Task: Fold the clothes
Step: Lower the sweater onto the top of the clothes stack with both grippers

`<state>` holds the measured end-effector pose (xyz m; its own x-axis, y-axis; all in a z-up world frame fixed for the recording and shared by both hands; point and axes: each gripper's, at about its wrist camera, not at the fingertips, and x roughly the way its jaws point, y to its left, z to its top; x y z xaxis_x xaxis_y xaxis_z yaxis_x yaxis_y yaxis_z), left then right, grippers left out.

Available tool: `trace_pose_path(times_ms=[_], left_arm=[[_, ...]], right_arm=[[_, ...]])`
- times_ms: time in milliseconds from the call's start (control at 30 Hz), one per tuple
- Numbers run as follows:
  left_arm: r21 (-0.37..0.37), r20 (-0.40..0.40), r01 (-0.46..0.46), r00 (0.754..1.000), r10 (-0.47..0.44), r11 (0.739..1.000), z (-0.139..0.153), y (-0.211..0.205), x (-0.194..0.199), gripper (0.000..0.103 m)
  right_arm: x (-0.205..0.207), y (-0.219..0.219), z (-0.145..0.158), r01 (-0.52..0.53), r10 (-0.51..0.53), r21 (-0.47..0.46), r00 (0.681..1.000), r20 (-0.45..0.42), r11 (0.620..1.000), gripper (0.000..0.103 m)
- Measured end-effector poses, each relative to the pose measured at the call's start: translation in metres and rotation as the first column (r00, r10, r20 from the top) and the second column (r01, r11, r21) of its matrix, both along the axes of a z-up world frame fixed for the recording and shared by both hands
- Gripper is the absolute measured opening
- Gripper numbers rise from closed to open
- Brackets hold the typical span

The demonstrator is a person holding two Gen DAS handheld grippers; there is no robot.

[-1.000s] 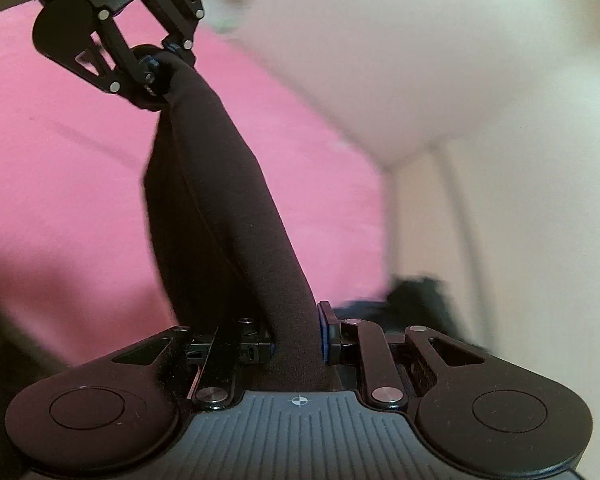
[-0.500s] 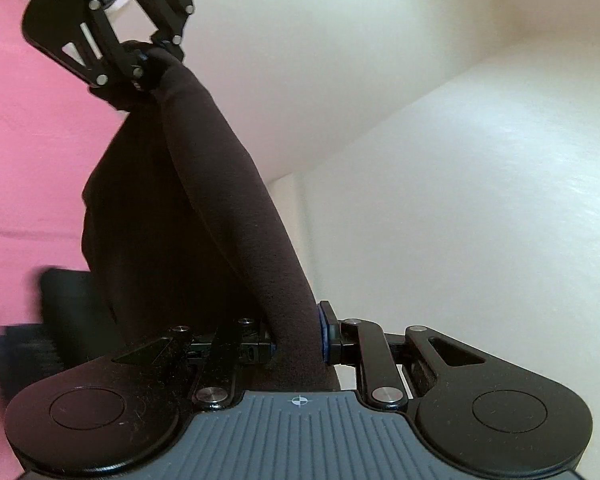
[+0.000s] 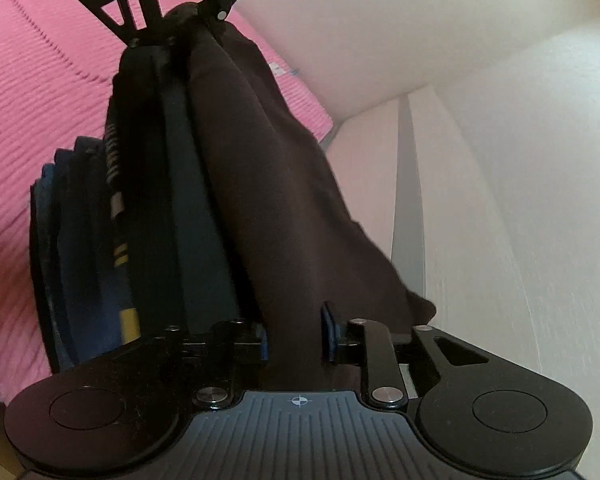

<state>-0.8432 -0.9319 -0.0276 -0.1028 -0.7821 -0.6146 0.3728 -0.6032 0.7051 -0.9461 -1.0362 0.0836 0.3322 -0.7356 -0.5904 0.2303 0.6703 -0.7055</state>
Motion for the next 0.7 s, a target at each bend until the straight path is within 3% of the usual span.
trace_pose_path(times_ms=[67,133,200,233,300,367,433,567,700], left_arm=[[0.02,-0.045,-0.036,0.998,0.037,0.999,0.004,0.006,0.013,0.016],[0.014,-0.035,-0.034,0.999,0.034,0.999,0.005,0.001,0.008,0.017],[0.008,0.001,-0.012,1.0,0.012,1.0,0.002,-0.012,-0.007,0.016],[0.001,0.021,0.001,1.0,-0.001,1.0,0.001,-0.015,-0.01,0.015],[-0.03,0.06,0.023,0.998,-0.021,0.999,0.003,-0.016,-0.01,0.014],[-0.108,0.105,0.045,0.994,-0.034,0.993,0.011,-0.02,-0.015,0.013],[-0.156,0.079,0.032,0.997,-0.02,0.987,0.016,-0.025,-0.014,0.013],[-0.038,0.1,-0.001,0.995,0.005,0.999,-0.026,-0.023,-0.013,0.013],[-0.069,0.093,-0.026,0.995,0.032,0.997,-0.043,-0.006,-0.022,0.011]], right_arm=[[-0.004,0.004,0.009,0.022,-0.022,0.001,0.999,0.024,1.0,0.034],[0.004,0.002,0.017,0.043,-0.043,0.001,0.998,0.037,0.999,0.035],[0.006,-0.004,0.02,0.076,-0.077,0.032,0.995,0.056,0.997,0.035],[0.006,-0.007,0.02,0.093,-0.096,0.052,0.993,0.065,0.994,0.028],[0.002,-0.006,0.019,0.124,-0.13,0.079,0.988,0.08,0.989,0.024],[0.0,0.003,0.023,0.147,-0.154,0.076,0.984,0.094,0.986,0.023],[0.017,0.008,0.013,0.155,-0.163,0.082,0.981,0.106,0.985,0.023],[0.035,0.014,-0.009,0.142,-0.147,0.066,0.986,0.079,0.988,0.024],[0.038,0.013,-0.014,0.12,-0.124,0.062,0.991,0.052,0.991,0.025]])
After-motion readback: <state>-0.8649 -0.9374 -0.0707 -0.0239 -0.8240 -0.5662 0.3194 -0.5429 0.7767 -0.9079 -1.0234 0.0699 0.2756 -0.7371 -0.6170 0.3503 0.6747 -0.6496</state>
